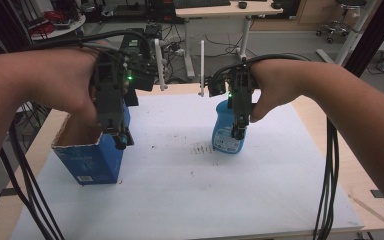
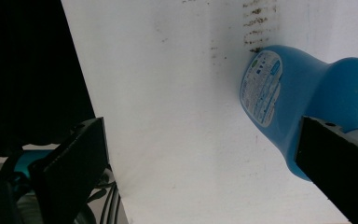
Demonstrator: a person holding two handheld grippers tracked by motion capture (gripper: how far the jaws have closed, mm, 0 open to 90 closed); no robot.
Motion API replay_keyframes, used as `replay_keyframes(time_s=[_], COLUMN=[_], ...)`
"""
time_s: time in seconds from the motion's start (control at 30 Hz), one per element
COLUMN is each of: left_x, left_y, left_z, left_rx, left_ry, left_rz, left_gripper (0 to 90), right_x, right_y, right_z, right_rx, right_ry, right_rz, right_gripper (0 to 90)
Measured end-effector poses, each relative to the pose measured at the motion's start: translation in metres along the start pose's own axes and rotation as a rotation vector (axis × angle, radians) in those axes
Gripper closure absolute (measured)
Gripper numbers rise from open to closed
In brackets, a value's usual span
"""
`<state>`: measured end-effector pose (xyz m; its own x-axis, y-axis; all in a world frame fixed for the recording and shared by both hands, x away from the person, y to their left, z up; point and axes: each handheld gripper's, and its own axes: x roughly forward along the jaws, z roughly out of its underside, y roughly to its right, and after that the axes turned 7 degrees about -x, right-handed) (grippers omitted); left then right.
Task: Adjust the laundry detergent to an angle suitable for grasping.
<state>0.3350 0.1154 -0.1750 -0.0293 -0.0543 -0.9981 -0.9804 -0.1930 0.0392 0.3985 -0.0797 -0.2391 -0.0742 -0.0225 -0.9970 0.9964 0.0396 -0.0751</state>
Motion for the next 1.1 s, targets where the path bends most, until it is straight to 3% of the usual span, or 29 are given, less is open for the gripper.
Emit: replay_keyframes(time_s=[1.1], left_x=[0.0017], left_y=[0.0015], left_z=[0.0045], left_rx=[-0.016], left_ry=[-0.020], left_rz=[0.001], left_gripper=[1.7], right_x=[0.0010], right_y=[-0.0054], right_z=[0.0003], right_rx=[-0.007], right_ry=[-0.001], right_rz=[0.002], right_gripper=[2.3])
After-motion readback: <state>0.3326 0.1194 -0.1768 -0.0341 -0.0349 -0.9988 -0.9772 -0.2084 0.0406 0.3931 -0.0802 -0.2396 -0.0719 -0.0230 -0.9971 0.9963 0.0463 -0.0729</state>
